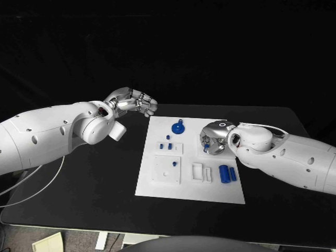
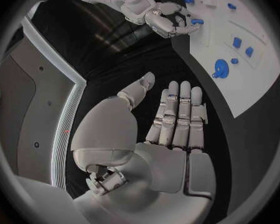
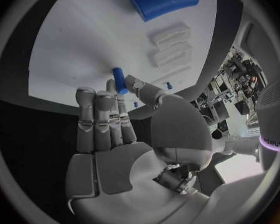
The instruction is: Assemble the parts on the task board
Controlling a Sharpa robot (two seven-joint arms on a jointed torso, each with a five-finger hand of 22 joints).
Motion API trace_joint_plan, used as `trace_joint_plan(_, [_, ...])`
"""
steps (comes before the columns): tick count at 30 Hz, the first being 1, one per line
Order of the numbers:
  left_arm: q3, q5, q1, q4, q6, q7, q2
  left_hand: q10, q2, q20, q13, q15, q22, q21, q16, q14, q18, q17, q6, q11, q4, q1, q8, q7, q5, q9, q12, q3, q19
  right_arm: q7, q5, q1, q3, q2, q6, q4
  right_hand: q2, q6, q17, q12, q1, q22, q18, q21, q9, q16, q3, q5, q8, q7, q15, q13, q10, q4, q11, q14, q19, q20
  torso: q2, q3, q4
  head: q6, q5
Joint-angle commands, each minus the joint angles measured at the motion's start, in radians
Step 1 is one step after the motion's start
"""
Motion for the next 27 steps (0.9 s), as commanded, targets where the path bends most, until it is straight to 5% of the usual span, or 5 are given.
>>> trace_joint_plan(1, [0.0,0.005,0.0,-0.001,0.014,0.013,0.002,-0.009,0.002,0.006,-0.002,0.001,0.001,-0.006,-0.006,0.007,0.02,0.002,-0.005,-0.001,0.001,-0.001,0.004,0.0,0.0,-0.001,-0.002,-0.002,0.001,0.0,-0.012,-0.002,0.0,-0.008,-0.048,0.015,0.018,0.009,0.003,0.007,0.008,0.003,0.092,0.007,0.009,0.009,0.01,-0.002,0.007,-0.001,-0.01,0.01,0.023,-0.002,-0.006,0.0,0.007,-0.003,-0.001,0.0001,-0.0001,0.002,-0.001])
trace_joint_plan(5, [0.0,0.005,0.0,-0.004,0.014,0.014,0.003,-0.009,0.003,0.006,-0.002,0.001,0.002,-0.006,-0.006,0.007,0.02,0.002,-0.005,-0.001,0.001,-0.001,0.004,0.0,0.0,-0.001,-0.002,-0.002,0.001,-0.003,-0.009,-0.001,0.006,-0.026,-0.052,0.041,0.019,0.012,0.005,0.009,0.006,0.005,0.092,0.01,0.013,0.011,0.015,-0.002,0.008,-0.002,-0.012,0.015,0.025,-0.005,-0.007,0.001,0.008,-0.005,-0.001,-0.0001,-0.0001,0.002,0.0])
trace_joint_plan(10, [0.0,0.005,0.0,-0.007,0.014,0.014,0.005,-0.009,0.003,0.006,-0.002,0.001,0.002,-0.006,-0.007,0.008,0.02,0.003,-0.005,-0.001,0.001,-0.001,0.004,0.0,0.0,-0.001,-0.002,-0.002,0.001,-0.005,0.006,0.002,0.052,-0.052,-0.048,0.092,0.018,0.014,0.006,0.01,0.005,0.007,0.092,0.012,0.016,0.013,0.018,-0.002,0.01,-0.003,-0.013,0.02,0.027,-0.006,-0.008,0.001,0.009,-0.007,-0.001,-0.0002,-0.0005,0.004,0.003])
trace_joint_plan(15, [0.0,0.005,0.0,-0.007,0.015,0.014,0.005,-0.009,0.003,0.006,-0.002,0.001,0.002,-0.006,-0.007,0.008,0.02,0.003,-0.005,-0.001,0.001,-0.001,0.004,0.0,0.0,-0.001,-0.002,-0.002,0.001,0.006,0.036,0.017,0.07,-0.07,-0.051,0.138,0.017,0.015,0.007,0.011,0.004,0.008,0.092,0.013,0.017,0.014,0.02,-0.002,0.011,-0.004,-0.013,0.023,0.028,-0.007,-0.009,0.001,0.009,-0.007,-0.001,-0.0009,-0.0007,0.006,0.003])
trace_joint_plan(27, [0.001,0.005,0.0,-0.002,0.013,0.017,0.006,-0.009,0.003,0.006,-0.002,0.001,0.003,-0.007,-0.008,0.008,0.02,0.004,-0.006,-0.001,0.001,-0.001,0.005,0.0,0.0,-0.002,-0.002,-0.002,0.001,0.042,0.076,0.015,0.063,0.014,-0.082,0.194,0.018,0.016,0.008,0.012,0.002,0.009,0.092,0.015,0.02,0.015,0.022,-0.002,0.011,-0.004,-0.014,0.026,0.028,-0.008,-0.01,0.002,0.01,-0.009,0.0,-0.0012,-0.0001,0.003,0.021])
